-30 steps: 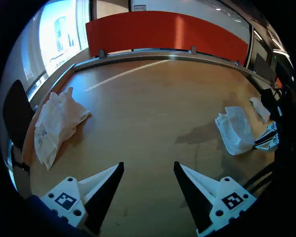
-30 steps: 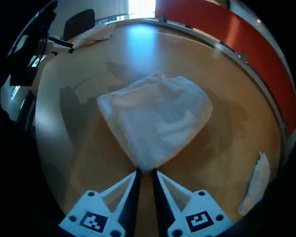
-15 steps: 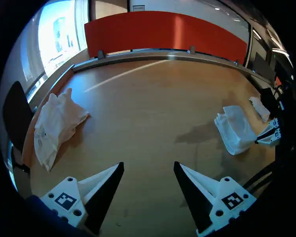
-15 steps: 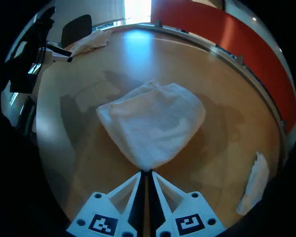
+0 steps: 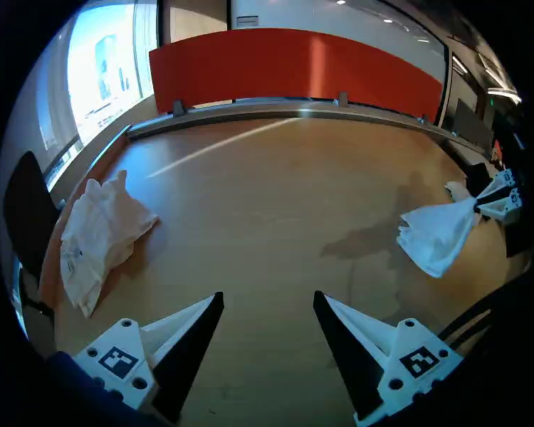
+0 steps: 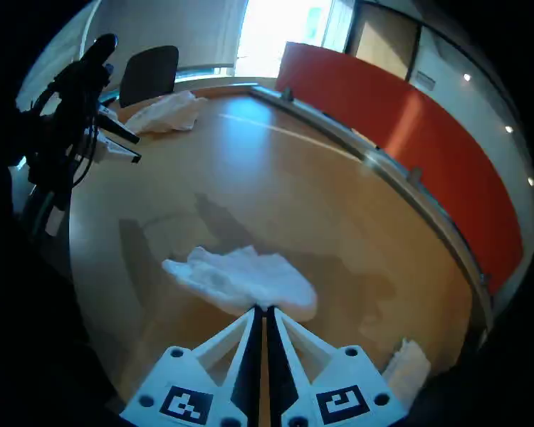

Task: Fold towel

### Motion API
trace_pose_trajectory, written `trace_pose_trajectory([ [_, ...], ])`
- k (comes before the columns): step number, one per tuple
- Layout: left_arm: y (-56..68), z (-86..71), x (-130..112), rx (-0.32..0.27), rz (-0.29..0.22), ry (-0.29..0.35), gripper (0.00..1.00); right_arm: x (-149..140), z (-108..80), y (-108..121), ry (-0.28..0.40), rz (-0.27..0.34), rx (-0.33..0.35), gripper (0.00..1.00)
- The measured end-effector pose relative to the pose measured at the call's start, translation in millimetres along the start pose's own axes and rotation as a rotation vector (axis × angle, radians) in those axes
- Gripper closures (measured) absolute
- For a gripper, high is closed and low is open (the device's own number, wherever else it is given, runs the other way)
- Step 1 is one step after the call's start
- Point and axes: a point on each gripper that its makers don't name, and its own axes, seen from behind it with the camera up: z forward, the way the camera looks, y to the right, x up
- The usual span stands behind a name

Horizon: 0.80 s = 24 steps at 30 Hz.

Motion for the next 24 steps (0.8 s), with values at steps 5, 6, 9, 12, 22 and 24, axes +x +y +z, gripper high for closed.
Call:
trace_pose_trajectory([
  [5, 3.7, -1.0, 6, -0.007, 0.002, 0.013, 0.07, 31, -14.3, 13, 0.049, -0.036, -0.021, 0.95],
  [6, 4.4, -1.1, 7, -0.008, 0.002, 0.016, 0.07, 35, -16.8, 15, 0.056, -0.040, -0.024, 0.95],
  [9, 6.2, -1.1, 10, -0.012, 0.000, 0.023, 0.07, 42, -22.9, 20, 0.071, -0.044, -0.032, 0.95],
  [12, 7.8, -1.2, 13, -0.015, -0.001, 0.029, 0.06, 44, -27.3, 26, 0.077, -0.039, -0.042, 0.95],
  [22, 14.5, -1.0, 18, -0.024, 0.005, 0.038, 0.07, 40, -44.8, 61, 0.083, 0.002, -0.099, 0.95],
  [24, 16.1, -0.6, 19, -0.026, 0.007, 0.038, 0.06, 40, -48.9, 70, 0.086, 0.012, -0.109, 0.95],
])
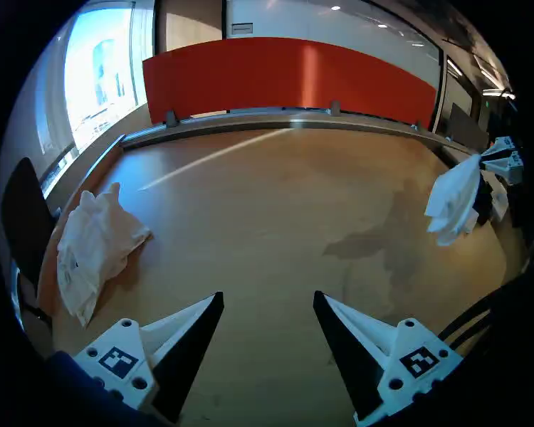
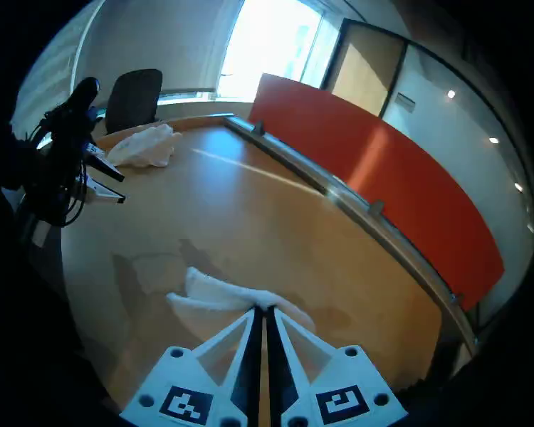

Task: Fold towel

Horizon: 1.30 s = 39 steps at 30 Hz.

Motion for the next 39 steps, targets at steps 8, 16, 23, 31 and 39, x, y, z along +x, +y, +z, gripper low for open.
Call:
trace_pose_trajectory([
  [8, 3.8, 1.1, 2, -0.003, 0.009, 0.000, 0.07, -4, -10.6, 40, -0.002, 0.030, -0.043, 0.95],
  [16, 4.9, 2.3, 3, 0.001, 0.013, -0.003, 0.07, -16, -17.8, 84, -0.014, 0.060, -0.091, 0.95],
  [23, 4.5, 4.3, 5, 0.005, 0.019, -0.007, 0.07, -26, -19.9, 117, -0.026, 0.084, -0.129, 0.95],
  [31, 4.3, 5.8, 7, 0.010, 0.021, -0.011, 0.07, -42, -19.0, 153, -0.057, 0.094, -0.163, 0.95],
  [39, 5.8, 6.9, 8, 0.014, 0.025, -0.015, 0.06, -58, -18.6, 189, -0.088, 0.104, -0.198, 0.95],
])
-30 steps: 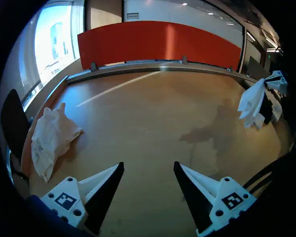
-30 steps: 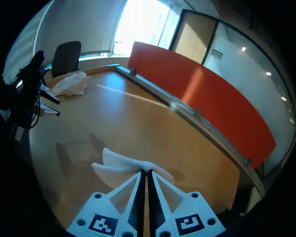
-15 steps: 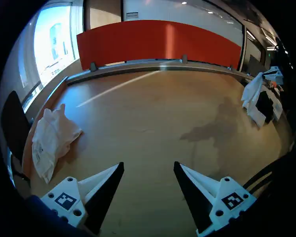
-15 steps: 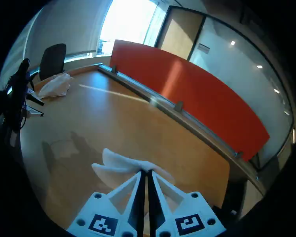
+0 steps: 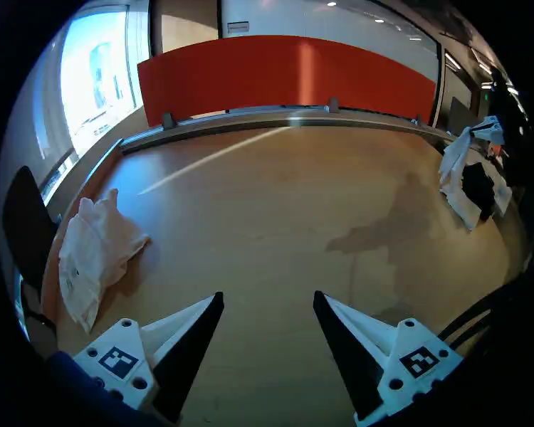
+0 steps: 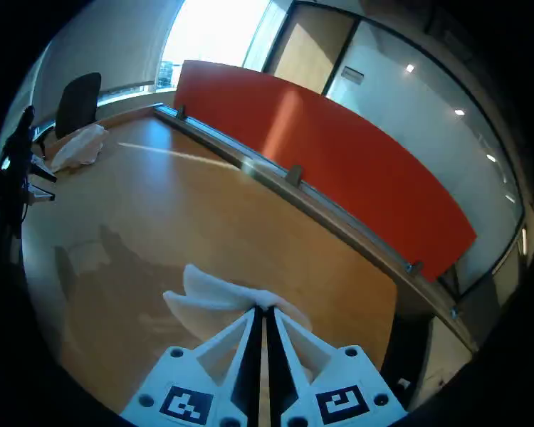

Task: Fold towel

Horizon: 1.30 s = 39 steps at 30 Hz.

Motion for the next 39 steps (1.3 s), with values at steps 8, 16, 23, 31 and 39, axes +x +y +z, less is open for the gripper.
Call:
trace_pose_trajectory([
  [8, 1.8, 0.7, 0, 0.003, 0.001, -0.005, 0.07, -6, 10.9, 28, -0.019, 0.014, -0.027, 0.95],
  [16, 1.3, 1.0, 0, 0.009, 0.001, -0.009, 0.07, -12, 23.8, 52, -0.041, 0.029, -0.047, 0.95],
  [23, -1.6, 0.4, -1, 0.018, 0.002, -0.015, 0.07, -23, 33.0, 67, -0.064, 0.049, -0.057, 0.95],
  [31, -1.6, 1.3, 1, 0.020, 0.000, -0.015, 0.07, -37, 36.3, 68, -0.089, 0.061, -0.051, 0.95],
  [39, 1.9, 3.1, 5, 0.012, 0.012, -0.013, 0.07, -57, 24.4, 69, -0.118, 0.067, -0.057, 0.95],
])
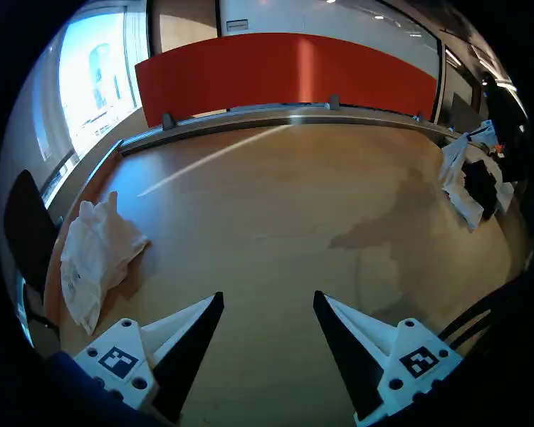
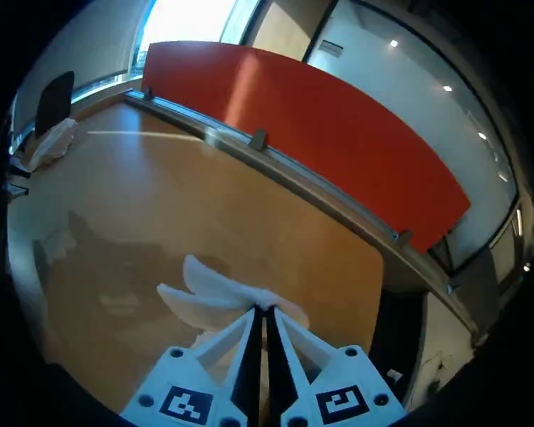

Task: Fold towel

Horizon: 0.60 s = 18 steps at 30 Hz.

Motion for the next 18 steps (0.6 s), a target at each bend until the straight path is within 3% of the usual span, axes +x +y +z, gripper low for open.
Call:
trace_pose_trajectory([
  [18, 5.6, 0.9, 1, -0.014, 0.022, -0.001, 0.07, -107, -18.8, 0, -0.149, 0.054, -0.027, 0.95],
])
